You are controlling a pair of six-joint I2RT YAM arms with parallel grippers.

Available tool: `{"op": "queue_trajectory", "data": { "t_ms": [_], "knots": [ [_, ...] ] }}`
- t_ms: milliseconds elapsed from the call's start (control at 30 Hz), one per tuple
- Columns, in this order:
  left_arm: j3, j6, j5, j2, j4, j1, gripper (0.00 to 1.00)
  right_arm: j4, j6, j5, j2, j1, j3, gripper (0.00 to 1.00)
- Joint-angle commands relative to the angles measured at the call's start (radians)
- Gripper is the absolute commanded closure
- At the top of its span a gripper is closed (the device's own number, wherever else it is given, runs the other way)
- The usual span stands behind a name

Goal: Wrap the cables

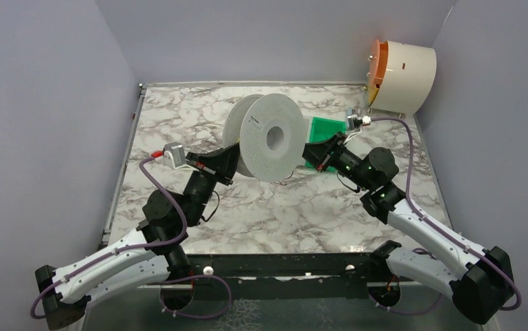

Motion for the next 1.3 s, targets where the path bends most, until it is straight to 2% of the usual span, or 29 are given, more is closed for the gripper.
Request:
{"op": "queue_trajectory", "data": {
  "t_ms": [0,300,667,1000,1267],
  "knots": [
    [0.053,-0.080,-0.015,-0.005,0.303,0.001,1.00,0.104,0.068,-0.121,0.023,-0.006,-0.035,0.99],
    [0.006,-0.183,0.007,0.008,0.400,0.001,1.00,0.328,0.215,-0.222,0.038,-0.002,-0.112,0.99],
    [0.006,-0.255,0.072,0.081,0.467,0.002,1.00,0.479,0.230,-0.310,0.089,0.094,-0.128,0.99],
    [0.009,-0.285,0.117,0.147,0.509,0.002,1.00,0.521,0.224,-0.318,0.142,0.178,-0.110,0.99],
    [0.012,-0.266,0.132,0.140,0.509,0.002,1.00,0.417,0.199,-0.260,0.110,0.178,-0.106,0.99]
  ]
}}
